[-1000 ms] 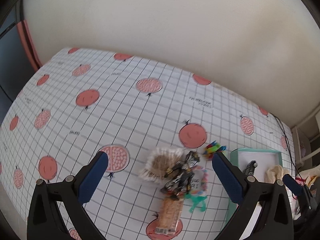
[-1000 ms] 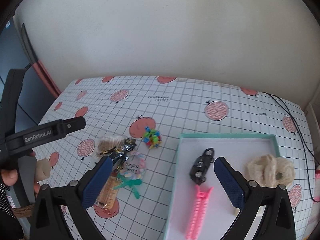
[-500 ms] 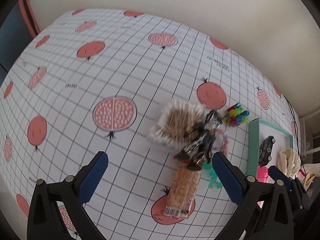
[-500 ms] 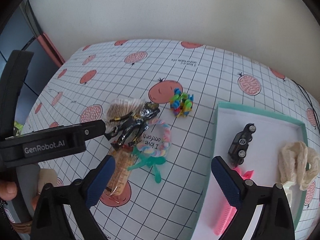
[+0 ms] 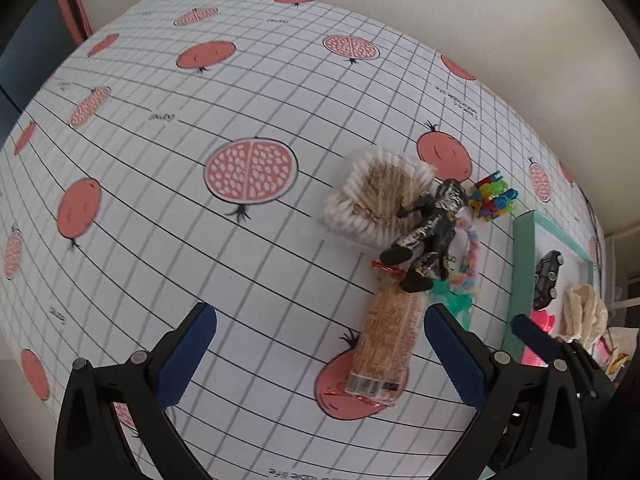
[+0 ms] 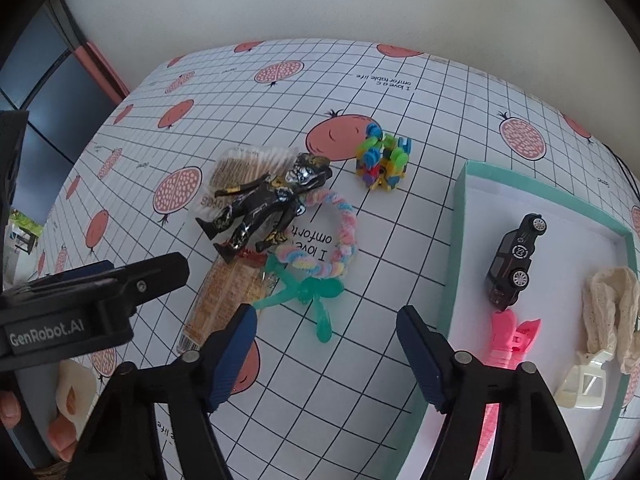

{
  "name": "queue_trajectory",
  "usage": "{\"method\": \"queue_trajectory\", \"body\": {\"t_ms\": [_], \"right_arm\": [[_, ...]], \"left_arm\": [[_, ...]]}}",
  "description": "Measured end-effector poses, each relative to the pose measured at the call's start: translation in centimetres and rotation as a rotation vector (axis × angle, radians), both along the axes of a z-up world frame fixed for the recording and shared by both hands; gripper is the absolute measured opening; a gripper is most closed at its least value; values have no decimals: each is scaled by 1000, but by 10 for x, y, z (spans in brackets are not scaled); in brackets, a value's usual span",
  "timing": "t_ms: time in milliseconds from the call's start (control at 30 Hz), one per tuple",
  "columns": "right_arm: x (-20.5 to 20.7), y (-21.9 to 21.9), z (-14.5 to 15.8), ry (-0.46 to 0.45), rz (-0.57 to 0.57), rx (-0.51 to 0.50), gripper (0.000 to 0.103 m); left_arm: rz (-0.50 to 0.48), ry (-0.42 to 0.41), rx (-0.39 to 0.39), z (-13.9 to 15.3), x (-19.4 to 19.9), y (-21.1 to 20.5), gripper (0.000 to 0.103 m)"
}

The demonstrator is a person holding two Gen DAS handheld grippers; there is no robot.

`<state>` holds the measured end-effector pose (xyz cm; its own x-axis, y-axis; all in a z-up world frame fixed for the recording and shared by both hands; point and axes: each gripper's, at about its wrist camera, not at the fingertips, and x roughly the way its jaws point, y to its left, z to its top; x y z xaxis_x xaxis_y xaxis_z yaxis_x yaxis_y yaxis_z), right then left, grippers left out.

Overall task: Organize objects
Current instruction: 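Move both open tools from the tray to the pile of items, then grasp the wrapped brown pastry with the left tool while the right tool grasps the green toy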

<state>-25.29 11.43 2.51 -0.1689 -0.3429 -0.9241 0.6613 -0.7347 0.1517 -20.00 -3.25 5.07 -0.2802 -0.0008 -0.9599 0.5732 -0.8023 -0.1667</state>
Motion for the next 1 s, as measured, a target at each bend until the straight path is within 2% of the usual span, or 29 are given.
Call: {"method": "queue_trajectory", "body": {"t_ms": [100,233,400,467,800,833,867,1000], "right_arm": [[2,-1,-3,0,10,14,70],[2,-2,-11,-17,18,37,58],[2,-5,-20,-25,31,56,52],[3,-5,-22,-24,33,60,49],[-2,-6,-28,-24,25,62,39],[-3,-5,-28,-25,25,58,38],[-3,-5,-28,-26,25,56,38],[-5,-3,-28,-26,18,51,33]], "left_arm": [[-14,-11,2,-3,-2,4,103],[-33,-30,14,-10,-5,10,101],[-58,-41,-1,-11,-8,18,101],[-65,-49,-4,-13,-9,20,93],[-92,-62,-1,-17,-12,30,92],[-94,-64,0,-17,-13,31,90],[-96,-65,1,-18,-13,32,83],[-98,-77,3,-20,-12,34,81]]}}
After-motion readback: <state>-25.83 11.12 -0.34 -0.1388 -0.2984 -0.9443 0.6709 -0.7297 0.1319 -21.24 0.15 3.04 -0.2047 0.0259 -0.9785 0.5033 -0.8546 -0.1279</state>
